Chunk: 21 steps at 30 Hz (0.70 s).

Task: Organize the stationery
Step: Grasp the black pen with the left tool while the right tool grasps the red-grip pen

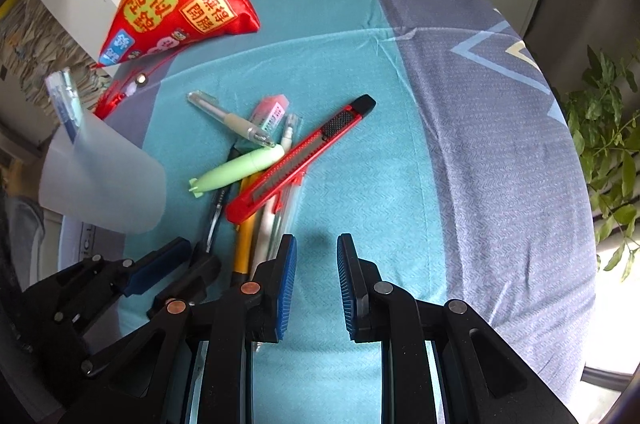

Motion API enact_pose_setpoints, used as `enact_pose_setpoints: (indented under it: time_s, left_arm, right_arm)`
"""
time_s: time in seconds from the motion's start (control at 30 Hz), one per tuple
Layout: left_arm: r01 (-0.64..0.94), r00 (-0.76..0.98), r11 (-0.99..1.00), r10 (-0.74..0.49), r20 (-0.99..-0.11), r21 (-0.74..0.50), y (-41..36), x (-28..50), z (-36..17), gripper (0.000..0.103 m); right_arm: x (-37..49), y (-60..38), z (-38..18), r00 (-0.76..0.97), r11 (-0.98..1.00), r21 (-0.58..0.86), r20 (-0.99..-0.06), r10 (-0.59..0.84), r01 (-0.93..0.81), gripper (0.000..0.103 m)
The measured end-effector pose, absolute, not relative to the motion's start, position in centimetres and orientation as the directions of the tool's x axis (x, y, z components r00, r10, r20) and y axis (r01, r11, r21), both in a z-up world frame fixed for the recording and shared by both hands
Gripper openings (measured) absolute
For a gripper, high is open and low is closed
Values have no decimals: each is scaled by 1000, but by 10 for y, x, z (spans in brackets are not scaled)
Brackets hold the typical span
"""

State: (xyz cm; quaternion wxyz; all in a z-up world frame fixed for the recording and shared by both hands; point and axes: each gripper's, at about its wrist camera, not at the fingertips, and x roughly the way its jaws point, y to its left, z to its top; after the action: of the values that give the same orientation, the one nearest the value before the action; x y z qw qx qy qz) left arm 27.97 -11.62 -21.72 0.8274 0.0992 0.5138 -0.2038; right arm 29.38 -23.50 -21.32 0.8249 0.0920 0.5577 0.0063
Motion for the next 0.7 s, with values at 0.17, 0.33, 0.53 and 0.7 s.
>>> enact_pose_setpoints:
  time_s: [0.17, 0.33, 0.53, 0.7]
  left_arm:
    - [443, 389, 895, -248, -887, -56, -115, 281, -218, 14]
    - [444, 392, 895, -247, -886, -53, -114, 278, -218, 14]
    - [444, 391, 895, -247, -886, -53, -114, 278, -218, 13]
    - [450, 388, 891, -249, -887, -53, -108, 272, -219, 13]
  right_arm:
    - [298, -235, -220, 360, 984, 146, -928, 100, 103, 20]
    - [302, -226, -222, 361, 991, 103, -930, 64, 90, 20]
    - [302, -218, -223, 373, 996, 46, -928, 14, 78, 20]
    - [304, -225, -224, 379, 994, 51, -925, 9, 100, 20]
